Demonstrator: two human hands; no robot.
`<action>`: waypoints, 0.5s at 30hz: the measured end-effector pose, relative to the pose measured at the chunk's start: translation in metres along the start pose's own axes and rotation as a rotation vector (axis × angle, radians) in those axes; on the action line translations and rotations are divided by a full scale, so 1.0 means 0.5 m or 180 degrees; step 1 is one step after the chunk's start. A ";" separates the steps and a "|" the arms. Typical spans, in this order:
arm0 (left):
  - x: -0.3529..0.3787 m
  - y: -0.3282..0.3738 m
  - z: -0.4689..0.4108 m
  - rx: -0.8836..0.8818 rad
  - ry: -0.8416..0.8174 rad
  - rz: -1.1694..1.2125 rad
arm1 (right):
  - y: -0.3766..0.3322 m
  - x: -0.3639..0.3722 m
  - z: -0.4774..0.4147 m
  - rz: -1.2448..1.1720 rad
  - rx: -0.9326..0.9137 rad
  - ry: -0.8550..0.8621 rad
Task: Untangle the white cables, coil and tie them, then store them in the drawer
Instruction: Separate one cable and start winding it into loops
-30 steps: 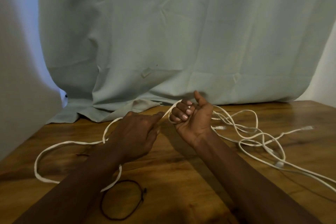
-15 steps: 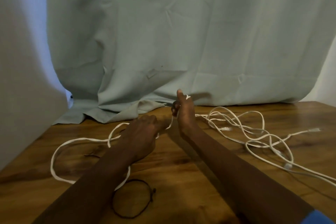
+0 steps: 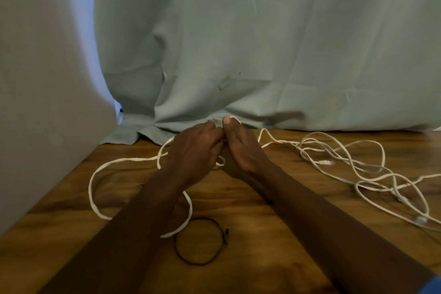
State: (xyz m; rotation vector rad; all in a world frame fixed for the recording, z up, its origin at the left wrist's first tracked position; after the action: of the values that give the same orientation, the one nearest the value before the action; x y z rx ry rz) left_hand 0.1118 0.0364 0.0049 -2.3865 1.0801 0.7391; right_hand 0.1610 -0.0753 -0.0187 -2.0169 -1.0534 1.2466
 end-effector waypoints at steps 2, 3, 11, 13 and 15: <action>-0.040 -0.030 0.005 -0.0307 0.0228 -0.0140 | -0.031 0.001 0.009 0.0743 -0.0395 0.0176; -0.054 -0.040 0.005 -0.0358 0.0238 -0.0215 | -0.043 0.000 0.013 0.1013 -0.0559 0.0272; -0.123 -0.048 -0.013 0.0074 0.0293 -0.0788 | -0.088 -0.032 0.027 0.1445 -0.0939 0.0557; -0.148 -0.059 -0.012 0.0017 0.0420 -0.0948 | -0.062 -0.046 0.012 0.0374 -0.0364 0.0027; -0.167 -0.087 0.005 -0.0210 0.0539 -0.0935 | -0.019 -0.060 -0.002 -0.1223 0.0507 -0.0526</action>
State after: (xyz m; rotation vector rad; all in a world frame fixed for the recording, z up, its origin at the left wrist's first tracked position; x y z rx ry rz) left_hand 0.0982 0.1109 0.0612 -2.6255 0.7501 0.4844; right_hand 0.1506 -0.0952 0.0035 -1.5231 -1.3017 1.2568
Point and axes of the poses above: each hand's wrist, its own z-axis away from the middle knuckle, its own x-axis out of the palm, y = z × x, the point moved 9 cm from there along -z, towards the middle knuckle, and after that the axes turned 15 degrees about x, right-handed, at the moved point
